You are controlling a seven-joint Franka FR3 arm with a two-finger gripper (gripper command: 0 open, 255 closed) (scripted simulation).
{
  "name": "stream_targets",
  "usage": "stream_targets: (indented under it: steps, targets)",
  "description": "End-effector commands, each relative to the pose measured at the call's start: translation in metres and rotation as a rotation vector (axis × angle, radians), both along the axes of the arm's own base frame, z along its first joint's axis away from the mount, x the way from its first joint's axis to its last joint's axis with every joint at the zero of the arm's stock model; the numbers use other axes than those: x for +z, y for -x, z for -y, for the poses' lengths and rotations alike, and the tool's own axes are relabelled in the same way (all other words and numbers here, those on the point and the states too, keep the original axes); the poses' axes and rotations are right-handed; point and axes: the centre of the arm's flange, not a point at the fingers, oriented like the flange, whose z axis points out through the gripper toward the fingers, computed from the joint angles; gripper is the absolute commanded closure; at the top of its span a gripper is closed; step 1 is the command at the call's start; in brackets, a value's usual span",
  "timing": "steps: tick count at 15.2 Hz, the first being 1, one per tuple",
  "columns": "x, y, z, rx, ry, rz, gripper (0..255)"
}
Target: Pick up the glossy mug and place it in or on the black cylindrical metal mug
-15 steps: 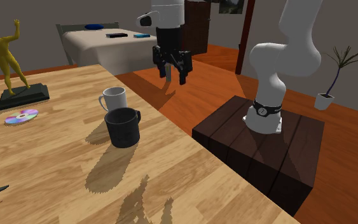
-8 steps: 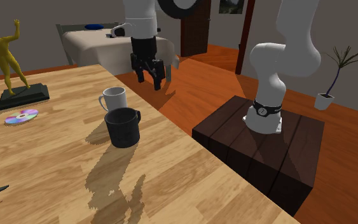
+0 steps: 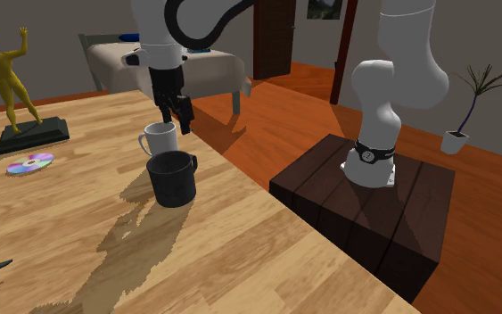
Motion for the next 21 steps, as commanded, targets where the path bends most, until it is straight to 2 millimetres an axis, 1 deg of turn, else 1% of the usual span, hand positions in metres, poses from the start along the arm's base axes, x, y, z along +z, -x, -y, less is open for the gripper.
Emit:
stream_targets:
  steps: [1, 2, 10, 18, 19, 21]
  targets:
    - [-0.007, -0.011, 0.020, -0.003, 0.007, 0.004, 0]
    - [-0.011, -0.015, 0.030, -0.004, 0.010, 0.005, 0]
    - [-0.050, -0.014, 0.032, -0.004, 0.010, 0.005, 0]
    - [-0.050, -0.014, 0.032, -0.004, 0.010, 0.005, 0]
    - [-0.050, -0.014, 0.032, -0.004, 0.010, 0.005, 255]
    - [-0.050, -0.014, 0.032, -0.004, 0.010, 0.005, 255]
